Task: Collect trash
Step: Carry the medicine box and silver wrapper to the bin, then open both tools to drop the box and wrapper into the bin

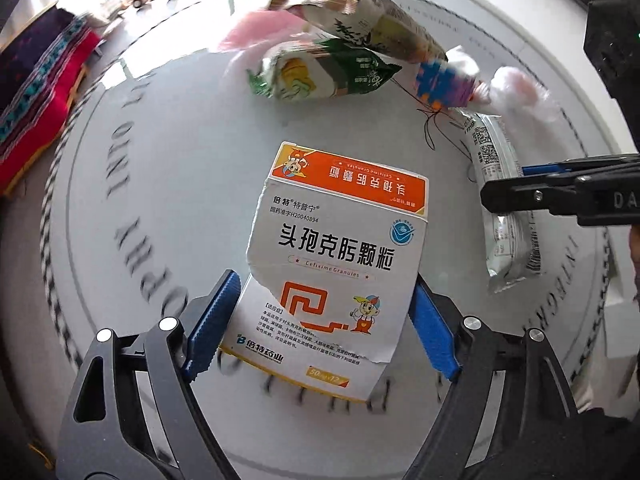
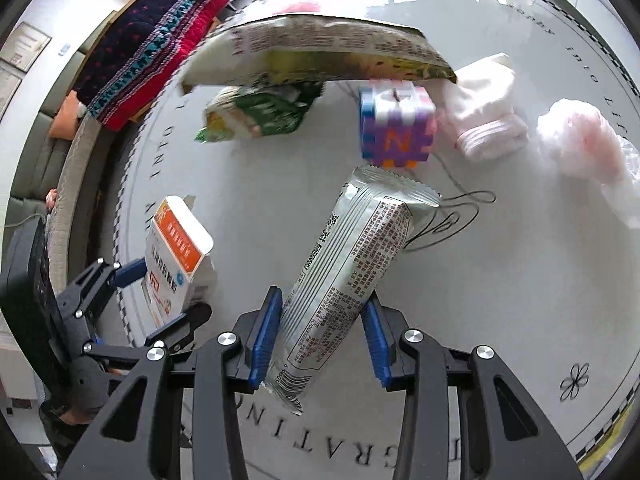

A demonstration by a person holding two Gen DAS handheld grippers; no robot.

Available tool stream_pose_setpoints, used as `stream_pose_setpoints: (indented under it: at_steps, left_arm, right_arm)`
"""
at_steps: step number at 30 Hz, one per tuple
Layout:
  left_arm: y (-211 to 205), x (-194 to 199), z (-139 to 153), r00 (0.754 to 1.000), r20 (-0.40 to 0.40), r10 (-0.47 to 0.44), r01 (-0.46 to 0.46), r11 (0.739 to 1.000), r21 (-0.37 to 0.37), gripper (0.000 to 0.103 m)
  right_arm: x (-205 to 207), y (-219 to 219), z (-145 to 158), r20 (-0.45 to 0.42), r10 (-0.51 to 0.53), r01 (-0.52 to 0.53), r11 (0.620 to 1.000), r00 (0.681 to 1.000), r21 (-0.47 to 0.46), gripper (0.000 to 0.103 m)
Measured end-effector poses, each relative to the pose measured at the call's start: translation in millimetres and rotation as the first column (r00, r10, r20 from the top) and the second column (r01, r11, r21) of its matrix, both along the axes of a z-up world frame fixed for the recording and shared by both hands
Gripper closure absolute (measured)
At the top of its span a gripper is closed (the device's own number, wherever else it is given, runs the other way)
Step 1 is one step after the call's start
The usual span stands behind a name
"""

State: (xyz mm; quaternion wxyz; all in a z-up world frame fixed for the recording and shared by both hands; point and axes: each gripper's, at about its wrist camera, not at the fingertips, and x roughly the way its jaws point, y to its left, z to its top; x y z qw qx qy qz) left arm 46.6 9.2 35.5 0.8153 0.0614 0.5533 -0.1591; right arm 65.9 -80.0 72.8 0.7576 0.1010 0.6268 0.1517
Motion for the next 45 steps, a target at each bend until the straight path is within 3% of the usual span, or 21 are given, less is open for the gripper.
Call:
stream_pose_setpoints:
  at_steps: [14,24,35,41,45]
  left_arm:
    - [100,-100,25,0.982,0.115,0.149,-0.143,0.988,-0.063,0.023]
    - [165,-187,39,0.937,0.176,0.300,-0.291,0.954,-0.077,0.023]
    - [237,-283,36,0.843,0.196,0.500,-0.502,0.864,-0.045,0.023]
    - [270,-332,28,0.766,0.187,0.615,-0.617,0.785,-0.055,0.023]
    - [284,-356,19,0.721,0.170,0.672,-0.674,0.737,-0.051,0.023]
  right_arm:
    - [-51,94,41,0.087,0.196,-0.197,0.980,0.977,0.004,0.061]
    - [-113,199,47,0.118,0.429,-0.430,0.903,0.895,-0.022,0.061]
    - [-194,299,45,0.131,0.662,-0.666,0.746,0.738,-0.021,0.061]
    - [-232,340,39,0.125,0.748,-0.753,0.658,0.651,-0.016,0.061]
    - [-251,362,32,0.105,0.785,-0.788,0.615,0.611,-0.016,0.061]
